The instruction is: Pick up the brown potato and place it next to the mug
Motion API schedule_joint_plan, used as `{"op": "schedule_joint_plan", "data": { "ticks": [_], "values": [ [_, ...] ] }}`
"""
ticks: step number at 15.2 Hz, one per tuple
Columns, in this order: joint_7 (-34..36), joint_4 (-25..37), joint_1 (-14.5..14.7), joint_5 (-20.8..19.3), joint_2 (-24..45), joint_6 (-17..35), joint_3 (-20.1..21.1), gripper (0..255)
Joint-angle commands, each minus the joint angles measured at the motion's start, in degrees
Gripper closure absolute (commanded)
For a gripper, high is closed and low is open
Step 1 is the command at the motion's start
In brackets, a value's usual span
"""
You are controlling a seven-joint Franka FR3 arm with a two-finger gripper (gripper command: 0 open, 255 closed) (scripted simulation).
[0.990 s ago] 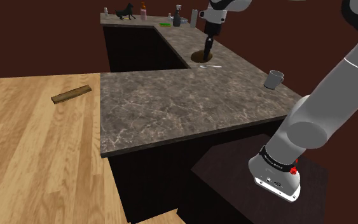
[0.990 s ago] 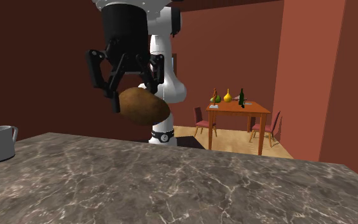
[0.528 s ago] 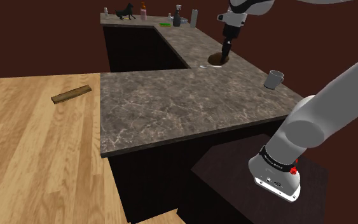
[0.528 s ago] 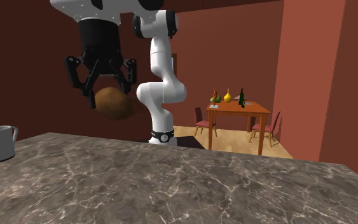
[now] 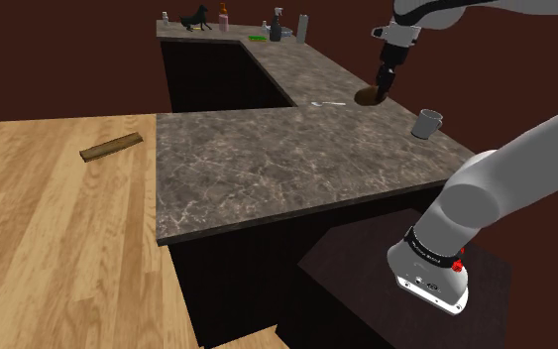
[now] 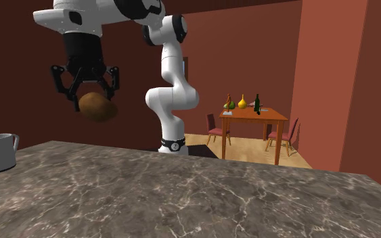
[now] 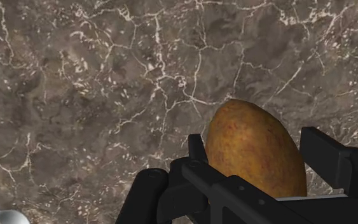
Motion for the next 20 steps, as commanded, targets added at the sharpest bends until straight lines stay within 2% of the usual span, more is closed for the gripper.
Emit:
{"op": "schedule_joint_plan", "data": {
  "ticks": [1, 10, 20],
  "values": [
    [-2.6, -0.3, -1.3, -1.2, -1.1, -0.7, -1.8, 255],
    [-13.8, -0.6, -6.8, -6.5, -4.4, -2.3, -10.0, 255],
    [-28.5, 5.0, -10.3, -9.6, -1.6, -3.1, -21.6, 255]
  ]
}}
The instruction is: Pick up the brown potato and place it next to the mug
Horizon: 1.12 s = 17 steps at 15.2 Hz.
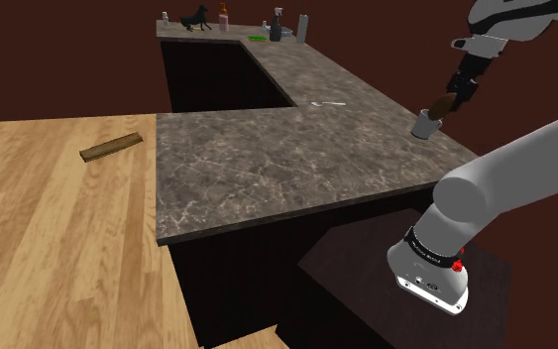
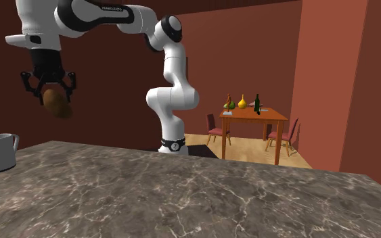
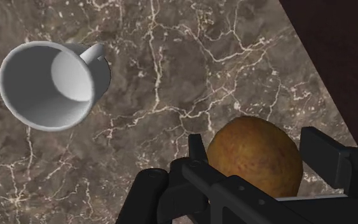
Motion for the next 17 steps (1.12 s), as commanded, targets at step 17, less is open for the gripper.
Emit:
{"op": "schedule_joint_plan", "data": {
  "ticks": [17],
  "values": [
    [-34.8, 16.6, 2.0, 18.0, 27.0, 2.9, -28.6, 255]
  ]
}}
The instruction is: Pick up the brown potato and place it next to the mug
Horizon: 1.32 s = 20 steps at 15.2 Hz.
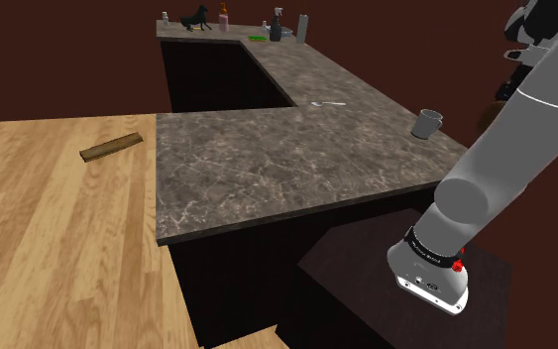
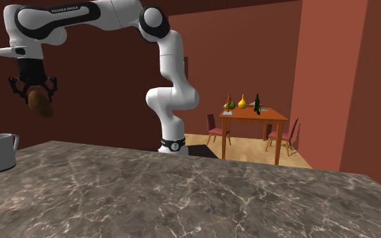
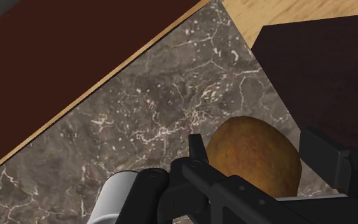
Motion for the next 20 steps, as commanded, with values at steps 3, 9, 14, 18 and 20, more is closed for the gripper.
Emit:
{"op": "schedule_joint_plan", "data": {
  "ticks": [3, 9, 14, 18, 20],
  "values": [
    [-1.8, -2.2, -0.8, 2.2, 2.2, 2.9, -0.2, 255],
    [-4.3, -5.4, -2.4, 5.7, 5.6, 7.1, 0.6, 255],
    [-6.6, -7.7, -4.4, 9.1, 8.7, 10.4, 2.1, 255],
    [-8.6, -9.3, -6.3, 11.8, 11.2, 12.9, 3.8, 255],
    [-9.5, -10.0, -7.3, 13.2, 12.4, 14.2, 4.7, 255]
  ]
}}
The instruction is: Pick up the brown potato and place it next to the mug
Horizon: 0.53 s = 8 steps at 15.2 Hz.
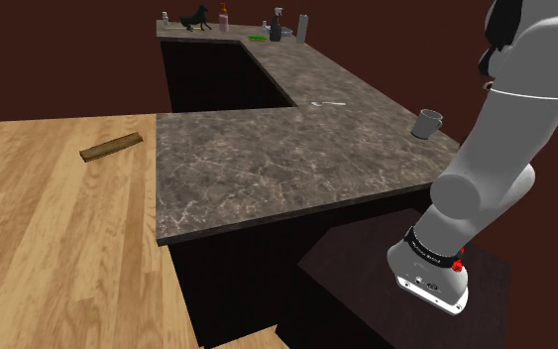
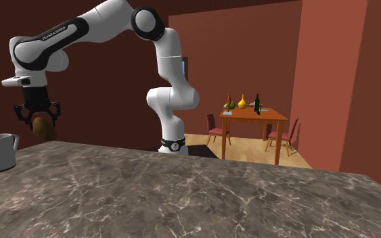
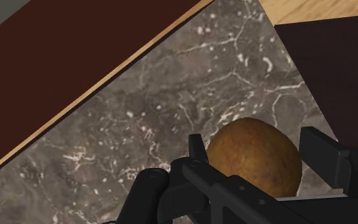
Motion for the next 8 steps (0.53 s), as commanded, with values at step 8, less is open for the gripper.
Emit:
{"op": "schedule_joint_plan", "data": {
  "ticks": [8],
  "values": [
    [-4.2, -2.4, -4.7, 6.4, 5.6, 5.0, 4.7, 255]
  ]
}}
